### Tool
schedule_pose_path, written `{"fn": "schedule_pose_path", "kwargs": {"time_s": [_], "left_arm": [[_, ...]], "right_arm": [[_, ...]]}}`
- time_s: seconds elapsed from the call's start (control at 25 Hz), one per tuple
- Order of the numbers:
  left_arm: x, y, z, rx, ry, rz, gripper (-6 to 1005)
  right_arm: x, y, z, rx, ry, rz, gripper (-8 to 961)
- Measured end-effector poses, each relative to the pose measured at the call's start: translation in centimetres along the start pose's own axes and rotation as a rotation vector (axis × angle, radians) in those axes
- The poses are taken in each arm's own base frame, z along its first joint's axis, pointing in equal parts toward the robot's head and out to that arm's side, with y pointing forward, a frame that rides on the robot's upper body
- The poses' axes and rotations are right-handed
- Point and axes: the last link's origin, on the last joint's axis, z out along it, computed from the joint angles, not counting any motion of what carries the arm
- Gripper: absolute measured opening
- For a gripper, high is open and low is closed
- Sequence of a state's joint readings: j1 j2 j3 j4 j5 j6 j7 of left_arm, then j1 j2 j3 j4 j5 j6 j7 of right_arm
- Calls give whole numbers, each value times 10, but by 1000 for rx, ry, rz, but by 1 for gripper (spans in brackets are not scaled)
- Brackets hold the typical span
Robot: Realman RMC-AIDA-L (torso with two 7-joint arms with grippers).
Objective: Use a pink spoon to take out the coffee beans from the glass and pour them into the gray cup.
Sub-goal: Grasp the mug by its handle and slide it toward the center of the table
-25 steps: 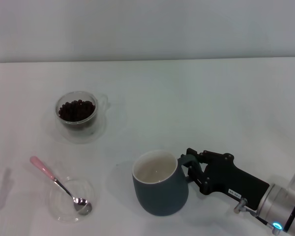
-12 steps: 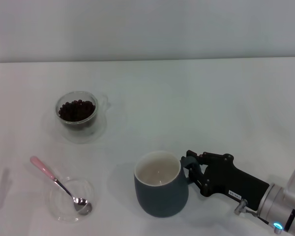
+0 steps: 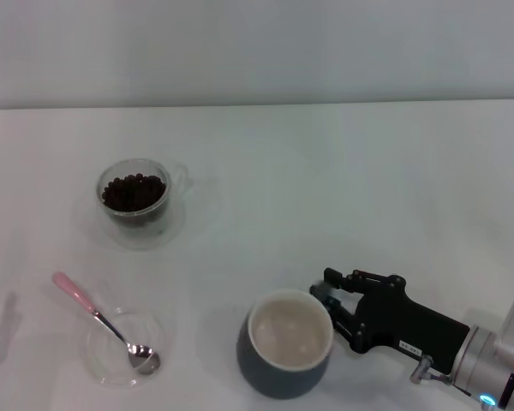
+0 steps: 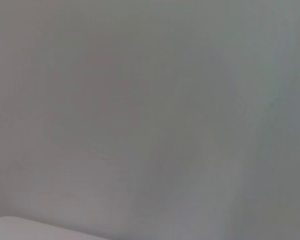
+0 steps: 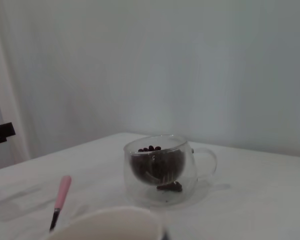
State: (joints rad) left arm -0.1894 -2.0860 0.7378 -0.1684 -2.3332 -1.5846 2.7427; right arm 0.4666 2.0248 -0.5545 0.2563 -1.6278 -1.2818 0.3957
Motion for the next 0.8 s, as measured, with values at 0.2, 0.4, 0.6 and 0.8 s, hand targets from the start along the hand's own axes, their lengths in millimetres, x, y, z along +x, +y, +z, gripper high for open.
{"fn": "schedule_pose_path", "kwargs": {"time_s": [0.2, 0.4, 0.6, 0.8], "left_arm": [[0, 0, 0, -1, 1, 1, 887], [1, 0, 1, -2, 4, 1, 888], [1, 1, 3, -7, 6, 0, 888], [2, 1, 1, -6, 11, -22, 888]], "right_arm": [[3, -1, -5, 8, 8, 17, 261], [7, -6, -16, 27, 17, 73, 416], [11, -12, -36, 3, 30, 111, 588], [12, -23, -59, 69, 6, 118, 636]]}}
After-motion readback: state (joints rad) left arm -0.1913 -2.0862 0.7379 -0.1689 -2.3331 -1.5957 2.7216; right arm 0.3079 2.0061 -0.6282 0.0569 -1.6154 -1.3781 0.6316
